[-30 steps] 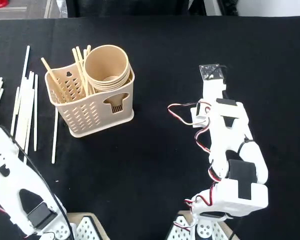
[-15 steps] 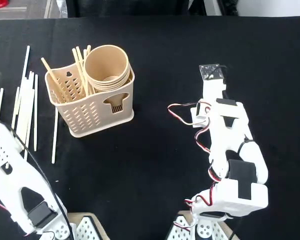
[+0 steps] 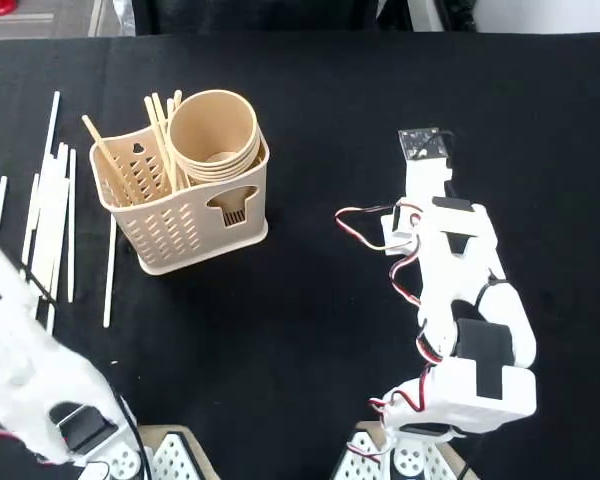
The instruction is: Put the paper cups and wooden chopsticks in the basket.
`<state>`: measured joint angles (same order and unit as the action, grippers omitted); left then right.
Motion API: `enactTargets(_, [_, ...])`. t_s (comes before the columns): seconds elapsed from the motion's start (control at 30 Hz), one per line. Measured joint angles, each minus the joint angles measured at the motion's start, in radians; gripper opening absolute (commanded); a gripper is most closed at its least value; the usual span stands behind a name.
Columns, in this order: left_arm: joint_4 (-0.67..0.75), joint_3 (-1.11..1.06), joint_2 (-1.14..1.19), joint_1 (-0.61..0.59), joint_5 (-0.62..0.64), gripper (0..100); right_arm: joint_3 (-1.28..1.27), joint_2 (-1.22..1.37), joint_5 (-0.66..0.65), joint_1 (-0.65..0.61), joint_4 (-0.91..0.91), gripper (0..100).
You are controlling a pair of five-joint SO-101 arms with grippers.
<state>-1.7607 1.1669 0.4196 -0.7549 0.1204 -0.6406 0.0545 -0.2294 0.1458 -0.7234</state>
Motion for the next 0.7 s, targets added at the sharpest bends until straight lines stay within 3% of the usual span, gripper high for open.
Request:
enactTargets(0.17, [0.06, -0.423, -0.399, 0.086, 0.0, 3, 0.0, 0.0, 0.0, 0.0, 0.0, 1.2])
enactTargets(0.33, [0.282, -0.772, -0.793, 0.206, -0.002, 3, 0.0, 0.0, 0.0, 0.0, 0.0, 1.2])
enactTargets(0.47, [0.582, -1.063, -1.097, 0.282, 0.058, 3, 0.0, 0.0, 0.0, 0.0, 0.0, 1.2])
enactTargets(0.7, [1.278, -1.694, -1.537, 0.453, 0.103, 3, 0.0, 0.0, 0.0, 0.0, 0.0, 1.2])
